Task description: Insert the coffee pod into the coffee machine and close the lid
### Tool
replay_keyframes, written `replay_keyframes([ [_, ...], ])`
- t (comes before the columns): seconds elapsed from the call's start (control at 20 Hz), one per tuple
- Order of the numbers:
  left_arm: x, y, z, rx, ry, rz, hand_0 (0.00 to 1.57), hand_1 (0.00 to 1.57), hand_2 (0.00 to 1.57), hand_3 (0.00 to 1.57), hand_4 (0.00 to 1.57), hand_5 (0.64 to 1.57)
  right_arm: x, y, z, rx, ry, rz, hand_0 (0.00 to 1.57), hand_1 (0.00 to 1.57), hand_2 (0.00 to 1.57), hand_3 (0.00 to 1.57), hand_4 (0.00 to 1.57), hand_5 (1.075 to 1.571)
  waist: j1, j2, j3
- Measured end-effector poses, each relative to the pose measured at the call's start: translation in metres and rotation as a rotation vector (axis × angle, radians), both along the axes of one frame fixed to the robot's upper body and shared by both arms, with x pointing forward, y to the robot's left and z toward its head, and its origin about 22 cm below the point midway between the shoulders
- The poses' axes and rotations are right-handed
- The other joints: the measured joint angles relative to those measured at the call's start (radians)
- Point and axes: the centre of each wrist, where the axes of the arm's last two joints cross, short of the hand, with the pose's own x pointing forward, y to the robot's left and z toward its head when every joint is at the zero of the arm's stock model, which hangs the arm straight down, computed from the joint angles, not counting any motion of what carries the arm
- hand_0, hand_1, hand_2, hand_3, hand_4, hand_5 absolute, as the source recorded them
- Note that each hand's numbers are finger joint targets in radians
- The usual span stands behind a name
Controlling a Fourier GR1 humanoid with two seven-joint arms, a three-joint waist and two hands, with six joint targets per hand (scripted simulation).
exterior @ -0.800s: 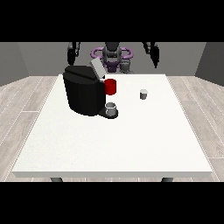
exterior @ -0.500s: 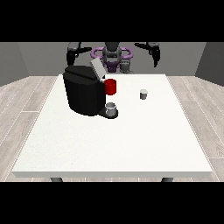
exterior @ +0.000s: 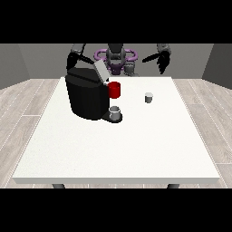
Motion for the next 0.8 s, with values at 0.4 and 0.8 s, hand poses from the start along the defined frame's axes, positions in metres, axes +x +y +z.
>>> replay_keyframes([
  [0.4, 0.043, 0.032, 0.028, 0.171, 0.039, 0.05, 0.0, 0.0, 0.0, 0.0, 0.0, 1.571, 0.011, 0.027, 0.011, 0.018, -0.052, 0.077, 0.0, 0.0, 0.0, 0.0, 0.0, 1.571, -0.085, 0.093, 0.0001],
  [0.8, 0.067, 0.043, 0.021, 0.296, 0.106, 0.05, 0.0, 0.0, 0.0, 0.0, 0.0, 1.571, 0.024, 0.044, 0.021, 0.013, -0.048, 0.091, 0.0, 0.0, 0.0, 0.0, 0.0, 1.571, -0.111, 0.165, -0.0001],
])
